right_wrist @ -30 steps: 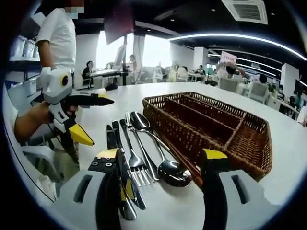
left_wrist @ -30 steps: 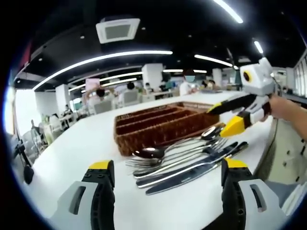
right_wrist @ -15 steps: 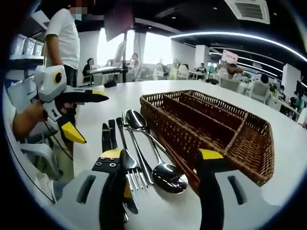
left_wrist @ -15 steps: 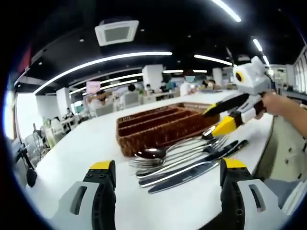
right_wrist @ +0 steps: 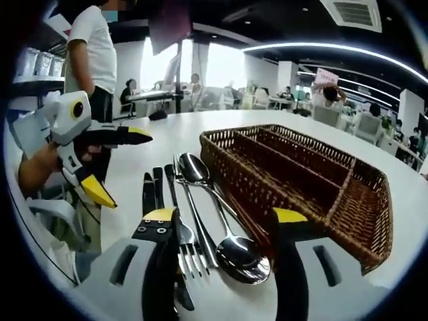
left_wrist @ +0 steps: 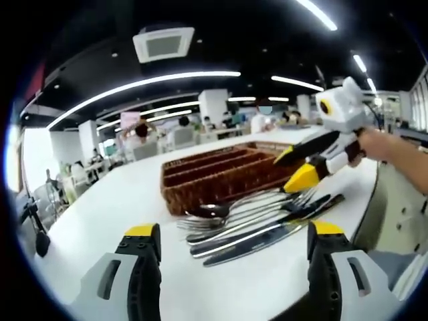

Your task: Arrange the knives, forks, and spoons in their matching storage slots by inserting each utensil handle-first until every utensil is classified and aligned in the correct compartment

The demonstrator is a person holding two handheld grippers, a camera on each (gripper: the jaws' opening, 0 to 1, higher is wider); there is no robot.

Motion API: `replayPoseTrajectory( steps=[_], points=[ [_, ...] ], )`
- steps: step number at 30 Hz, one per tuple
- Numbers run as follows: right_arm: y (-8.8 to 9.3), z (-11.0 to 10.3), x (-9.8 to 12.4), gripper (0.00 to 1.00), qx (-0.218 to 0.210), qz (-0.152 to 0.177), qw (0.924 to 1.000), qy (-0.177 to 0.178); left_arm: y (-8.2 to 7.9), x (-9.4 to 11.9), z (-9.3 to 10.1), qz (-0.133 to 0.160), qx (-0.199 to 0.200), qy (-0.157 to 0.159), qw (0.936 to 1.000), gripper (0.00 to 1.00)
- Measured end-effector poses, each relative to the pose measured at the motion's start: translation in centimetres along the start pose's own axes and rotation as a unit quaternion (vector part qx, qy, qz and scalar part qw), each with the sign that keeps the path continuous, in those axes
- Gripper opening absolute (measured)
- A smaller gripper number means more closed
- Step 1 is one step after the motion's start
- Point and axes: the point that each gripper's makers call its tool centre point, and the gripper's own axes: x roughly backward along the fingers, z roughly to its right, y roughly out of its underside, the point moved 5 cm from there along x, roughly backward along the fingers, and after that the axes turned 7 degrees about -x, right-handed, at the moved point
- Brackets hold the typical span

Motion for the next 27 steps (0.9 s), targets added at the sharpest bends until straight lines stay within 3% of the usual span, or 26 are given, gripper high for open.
replayPoseTrajectory(
  steps=[27],
  points=[
    [-0.1,-0.9,-1.8,0.40,0.008,-0.019,0.9994,-0.027,0.1,0.3,0.2,0.002,-0.011,-0.006,0.9999,0.90]
  ],
)
